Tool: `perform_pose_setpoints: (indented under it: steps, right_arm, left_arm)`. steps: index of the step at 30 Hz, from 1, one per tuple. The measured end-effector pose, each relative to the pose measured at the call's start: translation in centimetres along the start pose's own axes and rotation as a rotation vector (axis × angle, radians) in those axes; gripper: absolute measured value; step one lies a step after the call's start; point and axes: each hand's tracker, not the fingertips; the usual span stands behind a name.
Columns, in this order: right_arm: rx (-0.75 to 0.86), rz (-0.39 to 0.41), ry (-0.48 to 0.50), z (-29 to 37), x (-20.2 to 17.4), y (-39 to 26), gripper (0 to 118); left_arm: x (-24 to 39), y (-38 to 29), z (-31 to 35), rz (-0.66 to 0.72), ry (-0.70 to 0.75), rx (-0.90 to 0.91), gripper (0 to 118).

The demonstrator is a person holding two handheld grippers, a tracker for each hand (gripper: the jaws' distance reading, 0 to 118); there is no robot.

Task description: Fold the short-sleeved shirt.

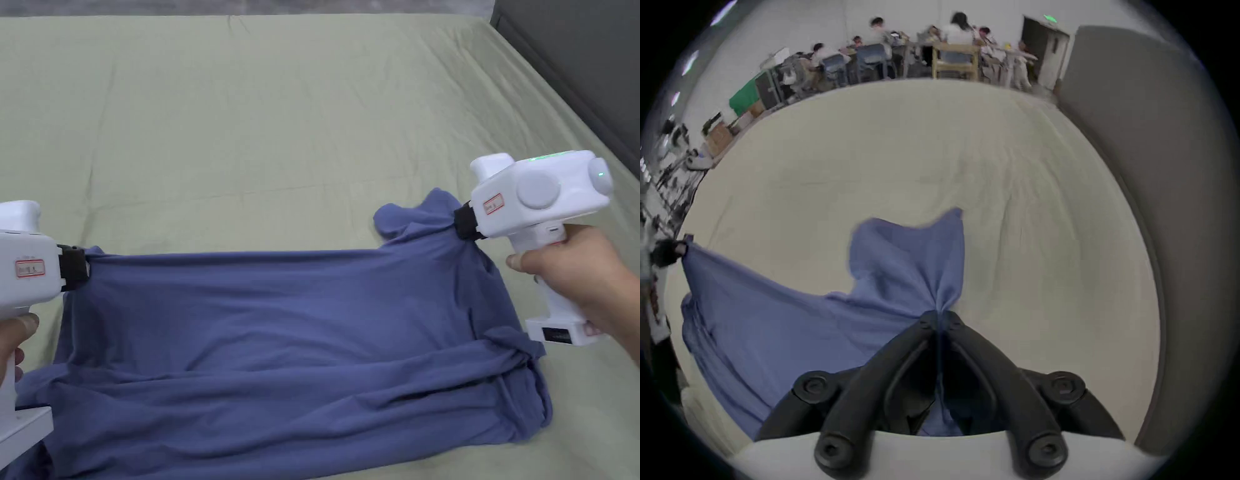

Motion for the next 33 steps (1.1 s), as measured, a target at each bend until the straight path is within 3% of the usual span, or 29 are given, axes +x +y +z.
perform_pose_setpoints:
  steps: [7, 12, 16, 19, 24, 30, 31, 32, 33]
  right_arm:
    - [0.024, 0.008, 0.064, 8.9, 0.0, -4.2, 4]
    - [-0.045, -0.006, 0.112, 11.1, -0.9, -9.8, 4]
    - [-0.124, -0.014, 0.108, 10.2, -2.1, -13.9, 4]
    - [-0.169, -0.093, 0.109, 8.6, -1.8, -16.4, 4]
    - [-0.227, -0.142, 0.105, 5.6, -1.5, -19.0, 4]
    - [-0.219, -0.092, 0.061, 4.2, -2.8, -19.7, 4]
    - [-0.209, -0.068, 0.058, 4.3, -3.0, -19.7, 10]
    - [-0.204, -0.057, 0.062, 4.6, -2.7, -19.8, 20]
    - [-0.201, -0.058, 0.060, 5.2, -2.6, -19.4, 33]
  left_arm:
    - [-1.5, -2.1, 6.1, -0.053, -0.060, 0.048, 0]
    - [-3.1, -5.7, 8.3, -0.088, -0.081, 0.020, 0]
    - [-3.6, -9.1, 8.4, -0.103, -0.105, -0.040, 0]
    - [-3.6, -11.5, 7.8, -0.126, -0.091, -0.087, 0]
    - [-4.2, -14.2, 5.1, -0.116, -0.057, -0.180, 0]
    - [-3.9, -15.3, 4.6, -0.081, -0.041, -0.163, 0]
    - [-3.8, -15.3, 4.6, -0.074, -0.039, -0.161, 4]
    - [-3.8, -15.0, 5.0, -0.055, -0.039, -0.157, 23]
    - [-4.0, -14.5, 5.9, -0.007, -0.044, -0.152, 71]
